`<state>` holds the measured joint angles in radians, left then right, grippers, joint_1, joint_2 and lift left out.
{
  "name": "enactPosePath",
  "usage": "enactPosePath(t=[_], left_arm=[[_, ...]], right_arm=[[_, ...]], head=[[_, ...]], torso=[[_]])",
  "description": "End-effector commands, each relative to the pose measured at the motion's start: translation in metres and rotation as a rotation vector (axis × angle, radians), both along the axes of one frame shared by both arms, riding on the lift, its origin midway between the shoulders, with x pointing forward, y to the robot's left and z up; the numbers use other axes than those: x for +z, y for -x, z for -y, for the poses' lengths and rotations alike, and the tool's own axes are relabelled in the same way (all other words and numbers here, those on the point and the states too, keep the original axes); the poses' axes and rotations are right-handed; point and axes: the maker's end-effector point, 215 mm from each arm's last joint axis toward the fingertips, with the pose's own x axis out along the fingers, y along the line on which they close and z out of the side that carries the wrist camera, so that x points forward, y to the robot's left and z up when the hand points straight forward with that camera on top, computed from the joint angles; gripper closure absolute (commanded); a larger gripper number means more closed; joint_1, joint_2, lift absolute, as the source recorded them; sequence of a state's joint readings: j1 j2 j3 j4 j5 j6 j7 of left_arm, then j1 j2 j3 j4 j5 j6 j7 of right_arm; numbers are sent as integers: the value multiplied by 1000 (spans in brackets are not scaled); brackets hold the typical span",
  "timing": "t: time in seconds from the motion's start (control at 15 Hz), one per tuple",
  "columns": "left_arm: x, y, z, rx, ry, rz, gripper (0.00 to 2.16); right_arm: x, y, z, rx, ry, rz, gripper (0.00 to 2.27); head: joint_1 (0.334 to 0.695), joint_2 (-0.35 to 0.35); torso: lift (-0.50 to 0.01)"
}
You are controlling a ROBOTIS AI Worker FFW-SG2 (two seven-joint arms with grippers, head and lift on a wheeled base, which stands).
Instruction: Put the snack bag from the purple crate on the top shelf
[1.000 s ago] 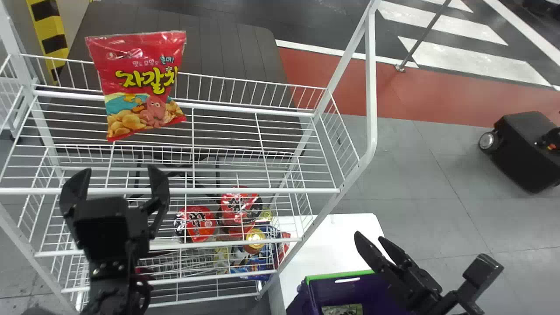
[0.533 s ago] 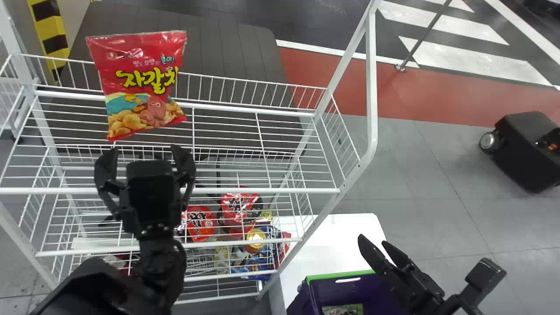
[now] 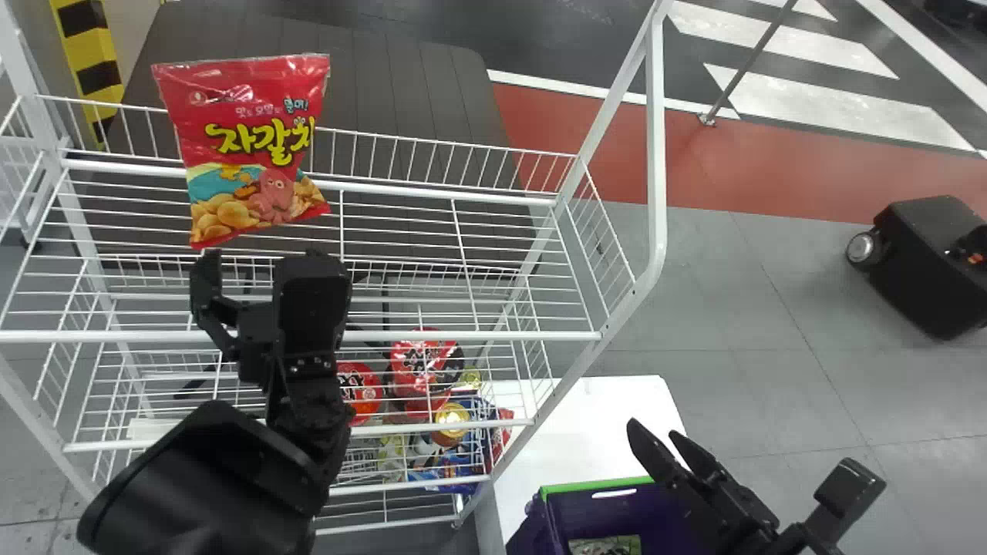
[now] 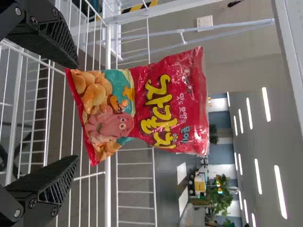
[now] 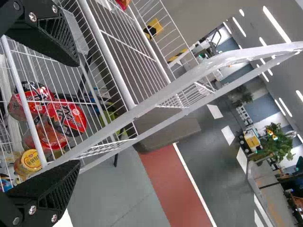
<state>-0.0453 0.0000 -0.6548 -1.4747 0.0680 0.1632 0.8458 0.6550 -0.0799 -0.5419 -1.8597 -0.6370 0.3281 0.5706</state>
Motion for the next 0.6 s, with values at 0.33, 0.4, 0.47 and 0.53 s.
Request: enactPosePath(t=[0.33,0.4,0.47,0.53], left_arm=[[9,-30,-5,38,31,13,184],[13,-33,3,26,41,19,184],[14,-37,9,24,50,20,184],[15,-39,12,24,65,21,184]], right_arm=[[-2,8,5,-14,-3,-27,90],[0,9,6,-17,0,-26,90],[0,11,7,-18,0,-30,90],[-1,14,9,-22,1,-38,90]], head=[[695,-350],[695,-350],[695,-350],[695,-350]], torso=[[-1],[-1],[-1],[-1]])
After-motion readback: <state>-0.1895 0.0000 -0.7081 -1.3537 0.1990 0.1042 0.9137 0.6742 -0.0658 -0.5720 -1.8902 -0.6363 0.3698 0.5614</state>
